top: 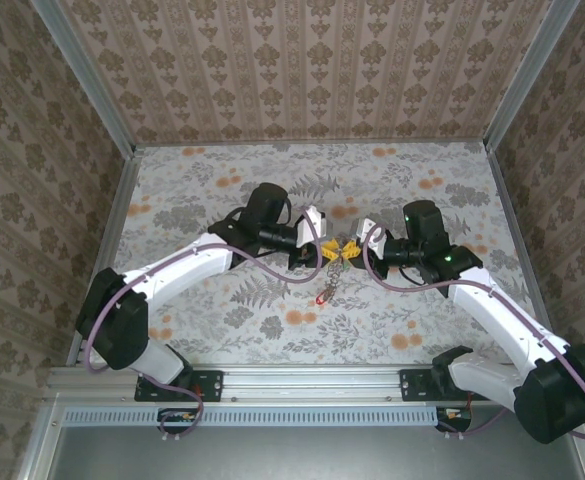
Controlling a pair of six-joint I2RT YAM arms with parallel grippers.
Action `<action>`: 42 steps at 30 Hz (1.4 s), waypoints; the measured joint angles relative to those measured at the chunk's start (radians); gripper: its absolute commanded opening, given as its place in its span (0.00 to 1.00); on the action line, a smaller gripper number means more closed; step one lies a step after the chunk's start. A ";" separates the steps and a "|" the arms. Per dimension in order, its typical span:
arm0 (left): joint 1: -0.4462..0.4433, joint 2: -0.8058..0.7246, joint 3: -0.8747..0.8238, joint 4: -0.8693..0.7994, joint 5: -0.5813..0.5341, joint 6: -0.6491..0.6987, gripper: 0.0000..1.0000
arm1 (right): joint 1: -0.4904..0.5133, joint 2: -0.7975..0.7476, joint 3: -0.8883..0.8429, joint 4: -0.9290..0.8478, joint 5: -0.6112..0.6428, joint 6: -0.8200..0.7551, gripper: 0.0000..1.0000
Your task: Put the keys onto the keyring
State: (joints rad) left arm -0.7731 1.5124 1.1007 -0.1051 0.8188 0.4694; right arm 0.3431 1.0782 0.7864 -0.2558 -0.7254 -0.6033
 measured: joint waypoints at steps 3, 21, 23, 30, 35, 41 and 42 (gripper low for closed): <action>-0.004 0.005 0.006 -0.025 -0.009 0.011 0.28 | 0.001 0.000 0.004 -0.006 0.000 -0.004 0.00; -0.008 0.028 0.038 -0.066 -0.034 0.048 0.13 | 0.018 0.002 0.014 -0.026 0.018 -0.026 0.00; -0.008 0.028 0.038 -0.067 -0.034 0.047 0.07 | 0.018 0.002 0.016 -0.026 0.019 -0.026 0.00; -0.011 0.033 0.035 -0.051 -0.036 0.033 0.00 | 0.018 0.000 0.015 -0.027 0.035 -0.017 0.10; 0.009 0.032 -0.042 0.110 0.036 -0.064 0.00 | -0.010 -0.019 -0.057 0.110 -0.006 0.061 0.19; 0.029 0.032 -0.078 0.224 0.103 -0.146 0.00 | -0.034 -0.011 -0.101 0.241 -0.089 0.143 0.13; 0.033 0.032 -0.080 0.240 0.111 -0.157 0.00 | -0.036 -0.010 -0.101 0.252 -0.095 0.151 0.11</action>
State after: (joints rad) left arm -0.7399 1.5448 1.0203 0.1345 0.9298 0.3126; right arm 0.3073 1.0683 0.6853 -0.0036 -0.8200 -0.4519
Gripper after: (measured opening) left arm 0.041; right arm 0.138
